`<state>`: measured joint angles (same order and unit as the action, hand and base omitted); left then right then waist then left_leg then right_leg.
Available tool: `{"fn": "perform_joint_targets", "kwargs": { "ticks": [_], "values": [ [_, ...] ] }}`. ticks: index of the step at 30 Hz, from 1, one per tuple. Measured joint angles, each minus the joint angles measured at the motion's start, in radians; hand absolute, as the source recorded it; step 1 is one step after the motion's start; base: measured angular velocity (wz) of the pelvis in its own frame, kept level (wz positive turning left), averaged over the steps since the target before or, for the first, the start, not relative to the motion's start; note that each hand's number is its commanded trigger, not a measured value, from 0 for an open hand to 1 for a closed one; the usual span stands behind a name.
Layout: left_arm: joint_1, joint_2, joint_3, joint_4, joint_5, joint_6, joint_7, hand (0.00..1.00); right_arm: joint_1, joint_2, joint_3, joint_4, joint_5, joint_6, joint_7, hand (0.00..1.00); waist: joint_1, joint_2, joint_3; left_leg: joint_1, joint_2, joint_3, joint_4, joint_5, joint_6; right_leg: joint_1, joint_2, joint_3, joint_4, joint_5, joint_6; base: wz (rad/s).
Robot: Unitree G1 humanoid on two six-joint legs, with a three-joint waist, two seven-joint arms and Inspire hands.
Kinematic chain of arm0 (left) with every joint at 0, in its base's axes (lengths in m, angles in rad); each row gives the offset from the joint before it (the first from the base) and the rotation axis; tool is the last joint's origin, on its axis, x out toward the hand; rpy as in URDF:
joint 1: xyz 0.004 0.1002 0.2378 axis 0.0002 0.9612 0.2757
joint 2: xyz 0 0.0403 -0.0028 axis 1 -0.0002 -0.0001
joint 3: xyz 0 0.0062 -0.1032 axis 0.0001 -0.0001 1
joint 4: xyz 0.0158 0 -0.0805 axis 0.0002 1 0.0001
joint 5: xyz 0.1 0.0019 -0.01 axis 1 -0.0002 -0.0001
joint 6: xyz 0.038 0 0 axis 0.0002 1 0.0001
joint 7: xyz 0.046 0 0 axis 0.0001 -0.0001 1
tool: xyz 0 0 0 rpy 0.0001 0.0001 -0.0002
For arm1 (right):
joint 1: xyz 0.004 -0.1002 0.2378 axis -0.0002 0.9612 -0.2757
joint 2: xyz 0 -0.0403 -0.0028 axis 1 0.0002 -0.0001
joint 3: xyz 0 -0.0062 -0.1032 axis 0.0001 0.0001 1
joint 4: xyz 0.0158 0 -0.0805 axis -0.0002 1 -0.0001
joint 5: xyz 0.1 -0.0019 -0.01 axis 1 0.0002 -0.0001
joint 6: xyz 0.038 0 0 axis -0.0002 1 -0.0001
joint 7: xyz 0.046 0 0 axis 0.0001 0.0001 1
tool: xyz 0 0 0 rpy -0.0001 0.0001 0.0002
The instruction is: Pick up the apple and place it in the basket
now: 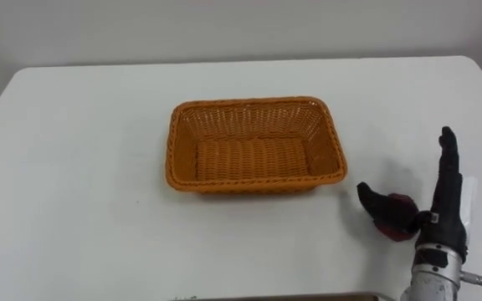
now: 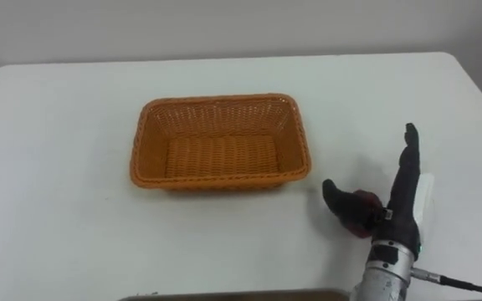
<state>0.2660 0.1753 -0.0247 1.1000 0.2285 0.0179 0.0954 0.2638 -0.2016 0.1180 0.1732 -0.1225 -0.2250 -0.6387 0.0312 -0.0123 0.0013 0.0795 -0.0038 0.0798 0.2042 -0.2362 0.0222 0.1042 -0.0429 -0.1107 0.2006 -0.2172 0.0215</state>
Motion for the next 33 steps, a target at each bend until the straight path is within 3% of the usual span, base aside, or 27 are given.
{"fn": "perform_joint_targets", "kwargs": {
  "ticks": [9, 10, 11, 13, 20, 33],
  "values": [
    [0.004, 0.001, 0.0, 0.0, 0.002, 0.007, -0.002, 0.0, 0.046, 0.001, -0.001, 0.087, -0.036, -0.003, 0.02, 0.0, -0.002, -0.013, -0.0062, 0.019, -0.001, 0.0, 0.0, 0.0, 0.0, 0.017, 0.0, -0.001, -0.019, 0.001, 0.001, 0.0],
    [0.003, 0.001, 0.0, -0.002, 0.001, 0.007, -0.002, 0.0, 0.053, 0.005, 0.001, 0.089, -0.035, -0.007, 0.026, 0.13, -0.002, -0.014, -0.0067, 0.02, -0.001, 0.002, 0.0, 0.0, 0.0, 0.017, 0.0, -0.001, -0.019, 0.001, 0.001, -0.03],
    [-0.001, 0.001, 0.0, -0.004, 0.002, 0.007, -0.001, 0.0, 0.051, 0.006, 0.009, 0.092, -0.036, -0.013, 0.032, 0.64, -0.003, -0.013, -0.0069, 0.021, -0.001, 0.002, 0.0, 0.0, 0.0, 0.018, -0.001, -0.001, -0.019, 0.001, 0.001, 0.0],
    [-0.007, 0.001, 0.001, -0.008, 0.002, 0.004, 0.001, 0.0, 0.052, 0.006, 0.016, 0.106, -0.036, -0.023, 0.042, 1.0, -0.003, -0.013, -0.0065, 0.021, -0.001, 0.002, 0.0, 0.0, 0.0, 0.018, -0.001, -0.001, -0.02, 0.001, 0.001, 0.0],
    [-0.002, 0.002, 0.005, 0.004, 0.0, -0.003, 0.002, 0.0, 0.014, 0.0, -0.023, 0.221, -0.067, -0.072, 0.021, 1.0, -0.001, -0.007, -0.006, 0.02, 0.004, 0.002, -0.002, 0.0, 0.0, 0.023, 0.004, 0.0, -0.022, 0.014, -0.001, 0.0],
    [-0.006, 0.001, 0.013, 0.031, 0.0, -0.001, 0.003, 0.0, -0.007, -0.009, -0.064, 0.293, -0.123, -0.09, -0.05, 1.0, -0.004, -0.008, -0.0065, 0.038, 0.007, -0.001, 0.0, 0.0, -0.001, 0.054, 0.008, -0.004, -0.035, 0.019, -0.002, 0.01]
  ]
}}
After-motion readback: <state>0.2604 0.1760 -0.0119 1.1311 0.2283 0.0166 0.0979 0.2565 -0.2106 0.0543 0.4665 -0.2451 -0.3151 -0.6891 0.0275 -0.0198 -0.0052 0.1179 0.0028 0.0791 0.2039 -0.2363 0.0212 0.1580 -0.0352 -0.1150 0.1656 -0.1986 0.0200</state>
